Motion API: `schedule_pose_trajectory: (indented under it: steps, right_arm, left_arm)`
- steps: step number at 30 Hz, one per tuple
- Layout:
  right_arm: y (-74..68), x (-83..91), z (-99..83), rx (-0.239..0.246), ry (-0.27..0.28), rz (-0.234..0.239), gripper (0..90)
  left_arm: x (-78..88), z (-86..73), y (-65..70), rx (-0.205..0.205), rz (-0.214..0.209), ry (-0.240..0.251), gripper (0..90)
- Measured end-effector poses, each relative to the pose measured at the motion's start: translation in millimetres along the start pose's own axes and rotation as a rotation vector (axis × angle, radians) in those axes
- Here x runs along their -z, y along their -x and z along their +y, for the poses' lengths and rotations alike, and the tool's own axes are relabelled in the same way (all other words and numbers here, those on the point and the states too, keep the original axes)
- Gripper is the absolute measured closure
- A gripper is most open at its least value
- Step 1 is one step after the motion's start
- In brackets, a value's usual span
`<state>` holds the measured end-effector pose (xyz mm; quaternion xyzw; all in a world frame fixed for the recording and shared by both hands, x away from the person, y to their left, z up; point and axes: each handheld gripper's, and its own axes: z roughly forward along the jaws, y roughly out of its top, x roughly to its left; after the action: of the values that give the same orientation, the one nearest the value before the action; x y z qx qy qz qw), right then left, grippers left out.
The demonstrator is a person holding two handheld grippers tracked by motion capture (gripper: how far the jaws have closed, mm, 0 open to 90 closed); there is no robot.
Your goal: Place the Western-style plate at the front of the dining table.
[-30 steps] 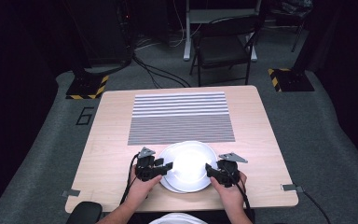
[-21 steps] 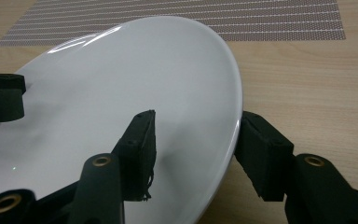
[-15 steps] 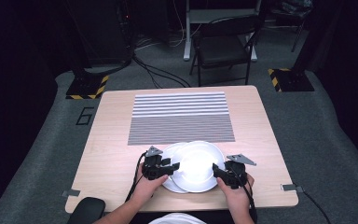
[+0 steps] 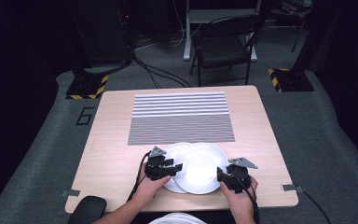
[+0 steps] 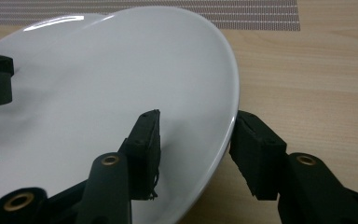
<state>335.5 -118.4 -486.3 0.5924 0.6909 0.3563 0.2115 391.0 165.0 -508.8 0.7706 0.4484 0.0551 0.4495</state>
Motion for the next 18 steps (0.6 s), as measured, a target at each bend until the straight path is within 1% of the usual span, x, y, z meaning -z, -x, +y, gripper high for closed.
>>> schedule_pose_trajectory:
  steps: [1, 2, 3, 4, 7, 8, 9, 13, 16, 17, 18]
  right_arm:
    - [0.0, 0.0, 0.0, 0.0, 0.0, 0.0, 52.9]
    - [-0.2, 3.1, 0.6, 0.008, -0.016, -0.006, 54.3]
    - [-0.2, 3.1, 0.6, 0.008, -0.016, -0.006, 54.3]
    - [0.3, 5.8, 0.8, 0.011, -0.029, -0.005, 55.4]
    - [0.5, 9.6, -1.6, 0.016, -0.026, -0.006, 55.8]
    - [0.0, 14.0, -4.0, 0.014, -0.021, -0.01, 57.1]
    - [0.0, 14.0, -4.0, 0.014, -0.021, -0.01, 57.1]
    - [2.3, 14.5, -6.5, 0.001, -0.012, -0.006, 59.0]
    - [3.9, 12.6, -7.4, -0.009, -0.017, -0.011, 61.4]
    - [5.1, 11.4, -8.4, -0.016, -0.023, -0.012, 61.6]
    - [7.1, 9.4, -9.9, -0.036, -0.027, 0.001, 61.3]
  left_arm:
    - [0.0, 0.0, 0.0, 0.0, 0.0, 0.0, 47.0]
    - [-0.5, -0.3, 0.4, -0.004, -0.003, 0.0, 47.0]
    - [-0.5, -0.3, 0.4, -0.004, -0.003, 0.0, 47.0]
    - [-1.1, -0.8, 0.8, -0.006, -0.002, -0.004, 47.1]
    - [-1.7, -1.4, 1.1, -0.01, -0.004, -0.01, 47.2]
    - [-2.5, -2.1, 1.9, -0.01, 0.001, -0.009, 47.2]
    - [-2.5, -2.1, 1.9, -0.01, 0.001, -0.009, 47.2]
    - [-1.7, -2.9, 1.9, -0.017, 0.005, -0.011, 47.2]
    - [-1.3, -3.6, 2.4, -0.013, 0.001, -0.013, 47.4]
    - [-1.0, -4.0, 2.8, -0.013, -0.003, -0.016, 47.6]
    - [-0.7, -4.4, 3.9, -0.012, -0.002, -0.01, 47.4]
